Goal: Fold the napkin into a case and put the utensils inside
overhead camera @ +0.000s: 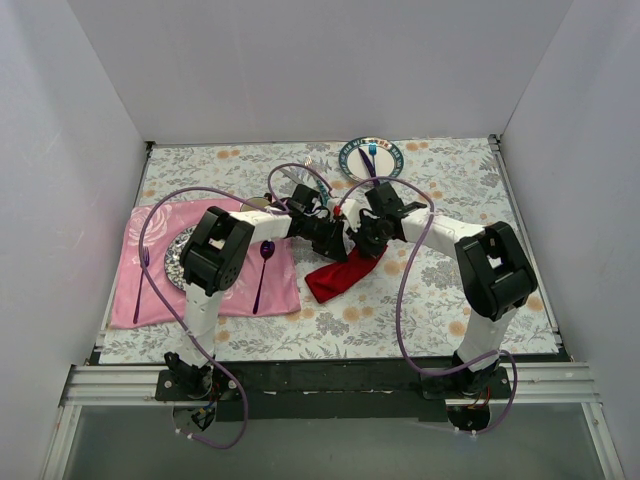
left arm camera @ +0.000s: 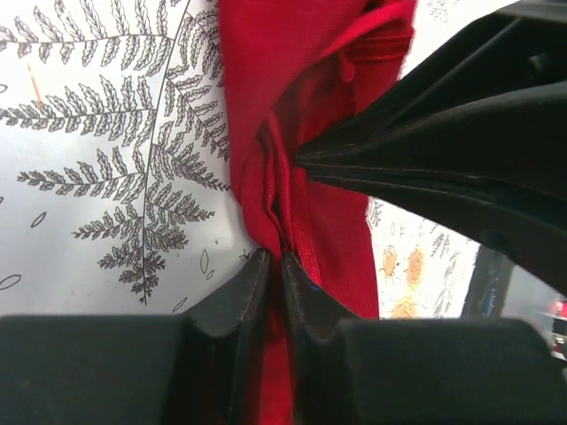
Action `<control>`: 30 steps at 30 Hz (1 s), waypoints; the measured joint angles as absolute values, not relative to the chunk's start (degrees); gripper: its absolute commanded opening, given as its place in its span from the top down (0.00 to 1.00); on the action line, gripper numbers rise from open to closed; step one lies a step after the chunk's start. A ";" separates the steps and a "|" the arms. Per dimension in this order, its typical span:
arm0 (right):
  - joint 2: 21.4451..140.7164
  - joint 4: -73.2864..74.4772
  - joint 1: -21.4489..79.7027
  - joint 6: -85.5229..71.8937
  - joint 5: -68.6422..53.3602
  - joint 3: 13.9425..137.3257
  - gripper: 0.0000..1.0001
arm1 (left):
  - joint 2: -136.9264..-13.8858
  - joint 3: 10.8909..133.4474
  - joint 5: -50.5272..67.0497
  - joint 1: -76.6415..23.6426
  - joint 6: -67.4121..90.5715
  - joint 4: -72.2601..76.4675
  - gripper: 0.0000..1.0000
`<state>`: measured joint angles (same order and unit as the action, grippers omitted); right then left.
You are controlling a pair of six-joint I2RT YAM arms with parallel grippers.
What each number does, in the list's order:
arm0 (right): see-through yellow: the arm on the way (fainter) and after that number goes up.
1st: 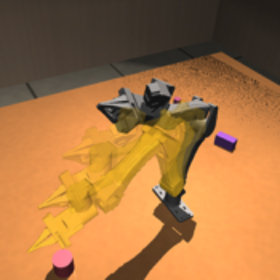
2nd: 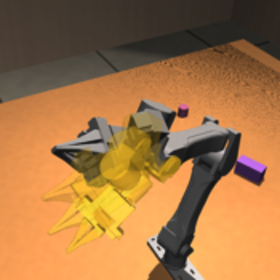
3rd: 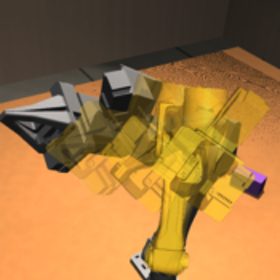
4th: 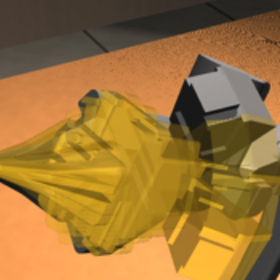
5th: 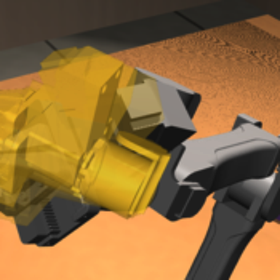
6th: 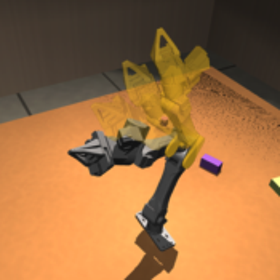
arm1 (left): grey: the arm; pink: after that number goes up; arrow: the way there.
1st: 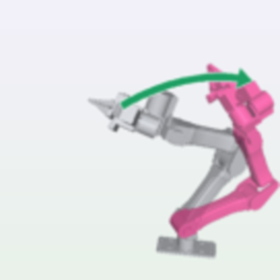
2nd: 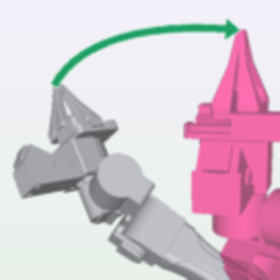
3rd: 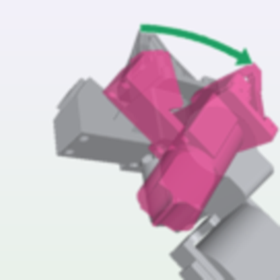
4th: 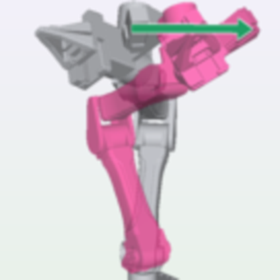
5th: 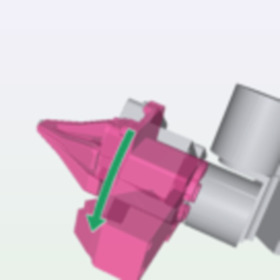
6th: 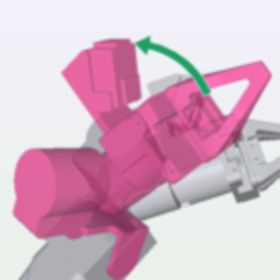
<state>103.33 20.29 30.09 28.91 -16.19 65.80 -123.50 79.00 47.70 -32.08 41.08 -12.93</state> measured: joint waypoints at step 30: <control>105.56 14.87 30.17 24.71 -14.68 65.47 0.99 | -123.81 80.31 46.74 -31.00 54.43 -8.54 0.48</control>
<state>105.56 14.87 30.17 24.71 -14.68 65.47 -123.81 80.31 46.74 -31.00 54.43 -8.54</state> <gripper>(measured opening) 0.023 0.523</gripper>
